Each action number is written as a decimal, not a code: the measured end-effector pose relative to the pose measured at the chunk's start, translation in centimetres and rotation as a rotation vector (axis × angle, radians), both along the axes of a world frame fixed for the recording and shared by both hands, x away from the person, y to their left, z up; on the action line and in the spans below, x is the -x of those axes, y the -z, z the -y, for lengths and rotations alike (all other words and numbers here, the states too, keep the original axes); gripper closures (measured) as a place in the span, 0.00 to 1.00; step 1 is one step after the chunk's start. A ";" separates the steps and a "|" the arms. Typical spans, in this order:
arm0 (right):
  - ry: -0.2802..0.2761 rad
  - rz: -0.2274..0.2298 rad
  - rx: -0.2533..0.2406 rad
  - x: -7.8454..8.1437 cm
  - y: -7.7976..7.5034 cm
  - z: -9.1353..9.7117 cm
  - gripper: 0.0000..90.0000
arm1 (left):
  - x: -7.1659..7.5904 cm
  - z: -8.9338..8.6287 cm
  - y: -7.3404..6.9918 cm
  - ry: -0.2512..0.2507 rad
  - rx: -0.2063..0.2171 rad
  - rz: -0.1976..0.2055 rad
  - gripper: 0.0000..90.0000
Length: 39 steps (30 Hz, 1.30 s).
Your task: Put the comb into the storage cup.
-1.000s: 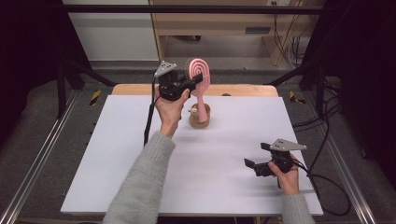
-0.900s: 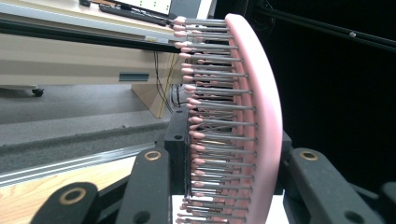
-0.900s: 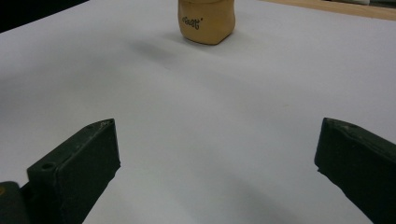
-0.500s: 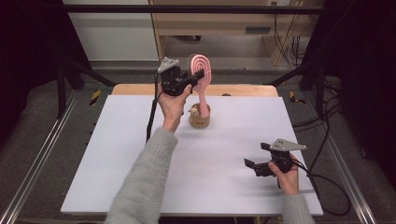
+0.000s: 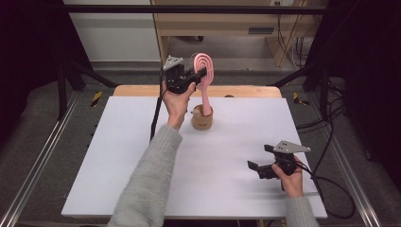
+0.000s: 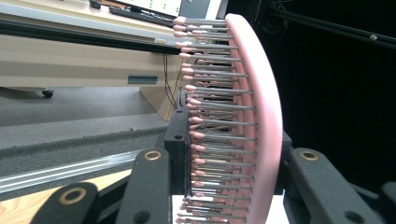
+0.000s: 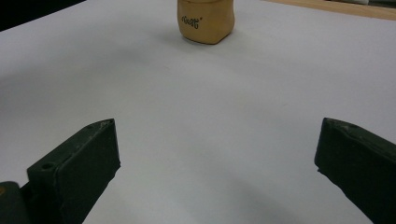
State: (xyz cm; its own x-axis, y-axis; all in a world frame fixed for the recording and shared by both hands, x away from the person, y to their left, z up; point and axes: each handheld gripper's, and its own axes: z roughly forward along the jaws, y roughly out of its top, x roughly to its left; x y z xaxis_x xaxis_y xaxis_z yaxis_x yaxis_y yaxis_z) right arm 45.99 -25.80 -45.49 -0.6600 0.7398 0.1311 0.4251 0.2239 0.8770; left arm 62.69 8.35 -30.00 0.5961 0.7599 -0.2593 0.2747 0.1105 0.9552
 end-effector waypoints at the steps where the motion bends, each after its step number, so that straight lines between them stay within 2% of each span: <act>1: -0.002 0.000 0.001 0.0 0.0 0.0 0.00 | -0.2 0.0 0.1 -0.003 0.001 -0.001 0.70; 8: -0.001 0.000 0.001 0.0 0.0 0.0 0.00 | -1.0 -0.1 0.6 -0.013 0.018 -0.017 0.70; 11: -0.001 0.001 -0.003 0.0 0.0 0.0 0.00 | -1.3 -0.2 0.8 -0.030 0.002 -0.014 0.70; 16: -0.001 0.001 0.001 0.0 0.0 0.0 0.00 | -1.7 -0.4 1.0 -0.034 0.004 -0.008 0.70; 21: -0.002 0.001 -0.001 0.0 0.0 0.0 0.00 | -2.1 -0.5 1.4 -0.037 0.014 -0.019 0.70; 26: -0.002 0.000 -0.001 0.0 0.0 0.0 0.00 | -2.4 -0.3 2.0 -0.036 0.001 -0.018 0.70; 39: -0.003 -0.002 0.001 0.0 0.0 0.0 0.00 | -2.6 -0.4 3.7 -0.030 0.004 -0.037 0.70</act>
